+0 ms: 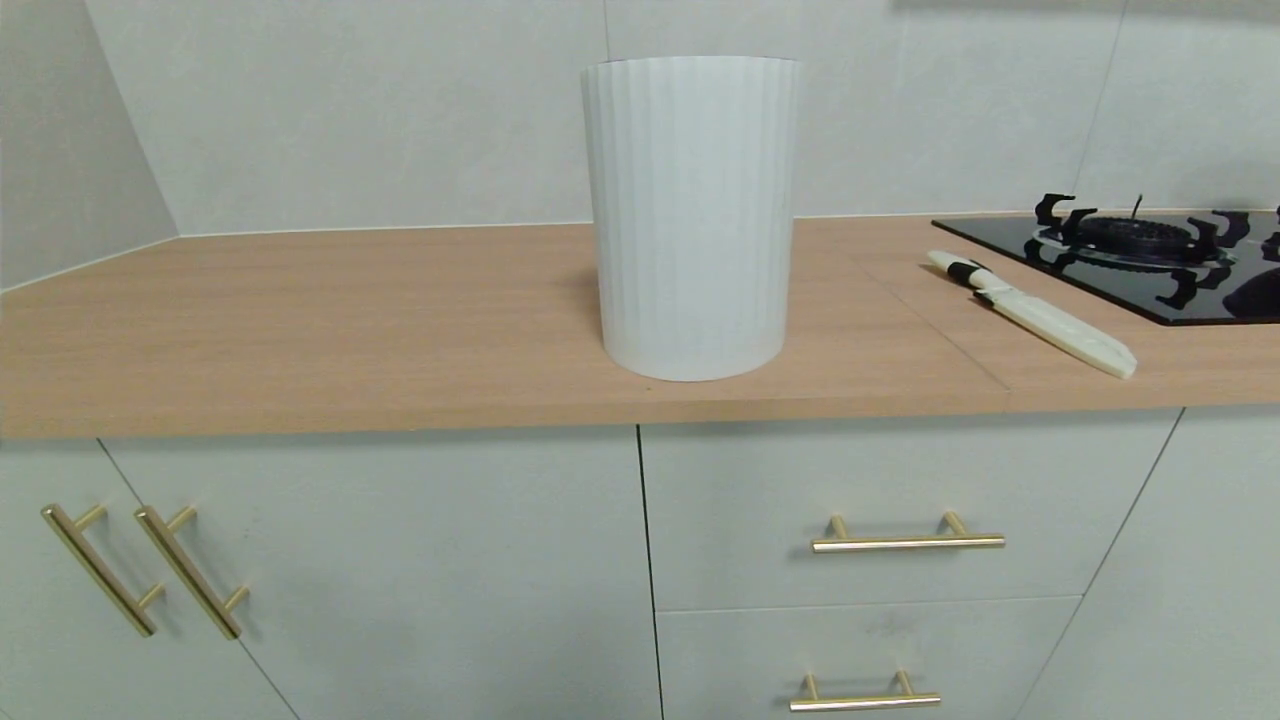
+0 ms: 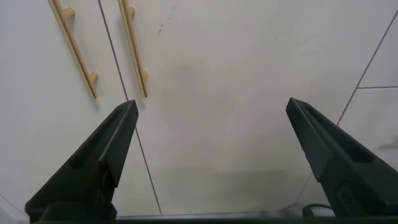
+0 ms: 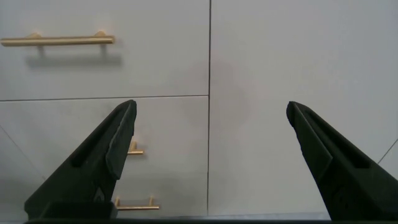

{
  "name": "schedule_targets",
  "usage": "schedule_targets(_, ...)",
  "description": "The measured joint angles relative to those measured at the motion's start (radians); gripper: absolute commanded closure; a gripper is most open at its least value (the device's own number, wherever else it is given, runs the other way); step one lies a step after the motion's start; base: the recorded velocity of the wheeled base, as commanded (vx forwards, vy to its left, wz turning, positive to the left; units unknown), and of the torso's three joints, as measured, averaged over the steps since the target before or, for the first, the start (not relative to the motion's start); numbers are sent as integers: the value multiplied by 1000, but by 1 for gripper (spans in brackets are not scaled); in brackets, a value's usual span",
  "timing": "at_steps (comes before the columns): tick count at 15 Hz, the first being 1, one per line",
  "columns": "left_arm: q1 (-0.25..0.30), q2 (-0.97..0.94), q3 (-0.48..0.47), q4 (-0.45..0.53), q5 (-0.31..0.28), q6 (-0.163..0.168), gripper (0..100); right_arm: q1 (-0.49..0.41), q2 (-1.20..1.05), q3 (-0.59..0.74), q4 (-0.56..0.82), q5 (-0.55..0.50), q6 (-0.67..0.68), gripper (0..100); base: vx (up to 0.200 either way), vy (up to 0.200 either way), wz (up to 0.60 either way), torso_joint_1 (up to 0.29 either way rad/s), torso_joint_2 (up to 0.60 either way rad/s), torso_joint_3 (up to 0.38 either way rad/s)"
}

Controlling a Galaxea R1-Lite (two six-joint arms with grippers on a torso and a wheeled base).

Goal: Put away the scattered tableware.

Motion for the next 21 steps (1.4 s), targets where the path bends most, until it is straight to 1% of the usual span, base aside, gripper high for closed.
schedule_targets(5, 0, 0, 0, 0, 0, 0, 0, 0, 0, 0, 0, 0, 0, 0, 0, 0, 0, 5, -23, -19)
schedule_targets(8, 0, 0, 0, 0, 0, 0, 0, 0, 0, 0, 0, 0, 0, 0, 0, 0, 0, 76, -237, -258)
schedule_targets(15, 0, 0, 0, 0, 0, 0, 0, 0, 0, 0, 0, 0, 0, 0, 0, 0, 0, 141, -487, -306)
schedule_targets(21, 0, 0, 0, 0, 0, 0, 0, 0, 0, 0, 0, 0, 0, 0, 0, 0, 0, 190, -474, -290)
